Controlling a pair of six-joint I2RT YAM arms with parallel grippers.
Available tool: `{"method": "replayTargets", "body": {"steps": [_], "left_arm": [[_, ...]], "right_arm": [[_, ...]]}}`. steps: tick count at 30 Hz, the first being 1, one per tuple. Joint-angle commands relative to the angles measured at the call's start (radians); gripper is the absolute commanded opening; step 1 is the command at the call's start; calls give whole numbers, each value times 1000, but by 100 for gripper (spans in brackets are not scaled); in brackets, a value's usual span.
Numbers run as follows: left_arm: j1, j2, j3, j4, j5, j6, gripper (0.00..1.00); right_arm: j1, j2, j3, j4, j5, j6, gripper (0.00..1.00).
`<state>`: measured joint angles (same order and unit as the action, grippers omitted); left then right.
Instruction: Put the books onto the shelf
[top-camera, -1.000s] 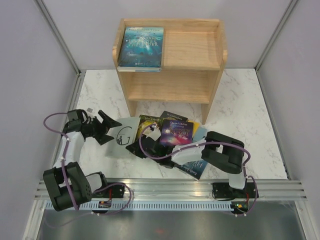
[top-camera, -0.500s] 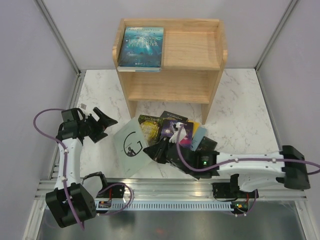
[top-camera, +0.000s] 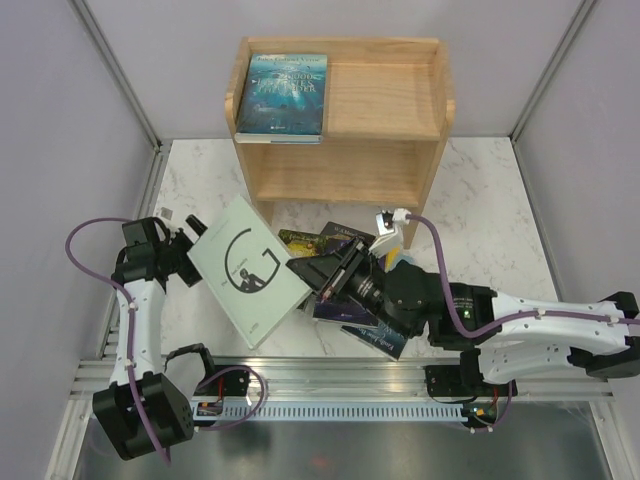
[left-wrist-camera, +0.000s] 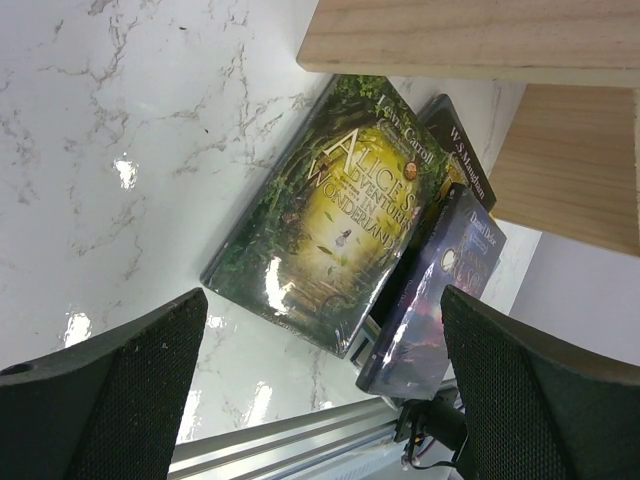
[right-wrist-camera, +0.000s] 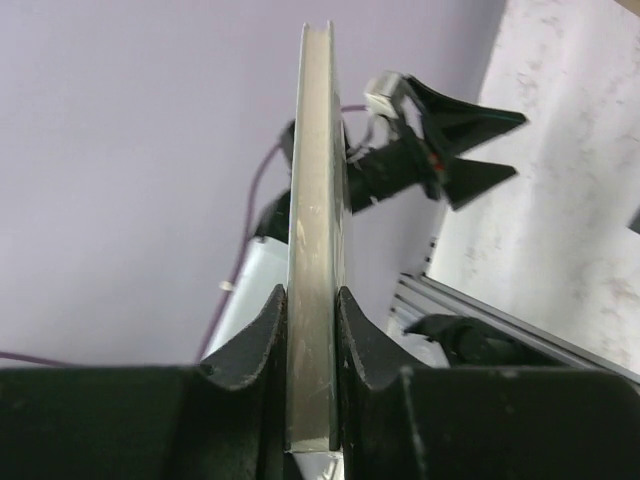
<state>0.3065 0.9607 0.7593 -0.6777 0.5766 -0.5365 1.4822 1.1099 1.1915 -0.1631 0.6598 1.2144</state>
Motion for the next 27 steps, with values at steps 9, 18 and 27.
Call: {"method": "replayTargets", "body": {"steps": [9, 18, 27], "left_arm": [[3, -13, -15, 36, 25, 40, 100], [0, -17, -20, 41, 46, 38, 100], [-10, -33, -23, 46, 54, 36, 100]], "right_arm": [[-62, 159, 636, 217, 135, -163, 0], [-293, 261, 896, 200, 368, -329, 0], [-554, 366, 875, 51, 178, -37, 0]]}}
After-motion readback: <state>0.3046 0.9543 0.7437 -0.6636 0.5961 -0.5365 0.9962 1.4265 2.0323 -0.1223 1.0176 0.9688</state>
